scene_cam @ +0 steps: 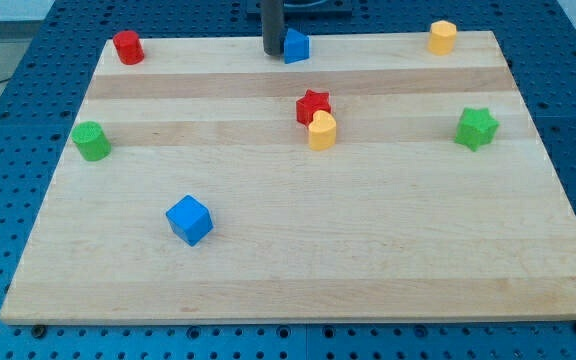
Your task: Place the blue cube bottom at the bottom right side of the board
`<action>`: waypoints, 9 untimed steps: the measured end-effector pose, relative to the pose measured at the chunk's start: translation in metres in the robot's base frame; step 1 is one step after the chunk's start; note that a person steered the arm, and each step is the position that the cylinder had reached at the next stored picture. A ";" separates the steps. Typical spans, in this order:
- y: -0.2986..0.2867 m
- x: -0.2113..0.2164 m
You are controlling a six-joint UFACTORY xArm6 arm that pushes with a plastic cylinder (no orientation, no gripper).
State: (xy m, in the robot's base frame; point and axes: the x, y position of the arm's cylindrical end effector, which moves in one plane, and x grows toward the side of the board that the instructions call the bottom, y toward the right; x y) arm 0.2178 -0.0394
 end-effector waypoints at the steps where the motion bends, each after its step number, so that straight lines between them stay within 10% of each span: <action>1: 0.001 0.000; 9: -0.064 0.060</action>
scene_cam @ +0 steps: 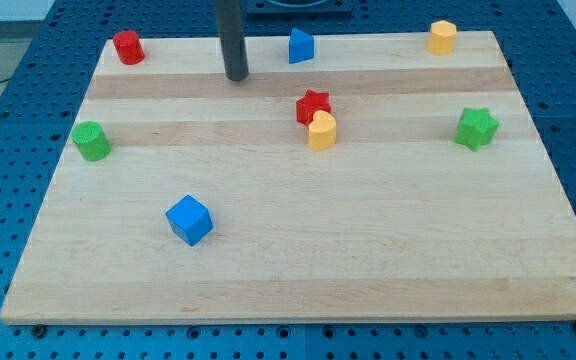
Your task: Place the blue cube bottom at the bottom right side of the board
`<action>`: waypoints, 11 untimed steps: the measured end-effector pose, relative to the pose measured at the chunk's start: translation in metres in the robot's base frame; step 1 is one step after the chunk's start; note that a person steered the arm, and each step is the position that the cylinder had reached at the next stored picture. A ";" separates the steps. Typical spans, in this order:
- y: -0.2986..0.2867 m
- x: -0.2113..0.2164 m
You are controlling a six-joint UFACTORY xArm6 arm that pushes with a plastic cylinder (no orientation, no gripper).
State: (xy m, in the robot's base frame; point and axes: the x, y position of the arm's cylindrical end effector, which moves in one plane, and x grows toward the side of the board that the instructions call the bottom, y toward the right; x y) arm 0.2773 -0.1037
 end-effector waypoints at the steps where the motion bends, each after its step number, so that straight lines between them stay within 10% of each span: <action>1: -0.028 0.044; 7: -0.063 0.254; 11: 0.078 0.213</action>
State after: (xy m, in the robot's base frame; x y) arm 0.4902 -0.0254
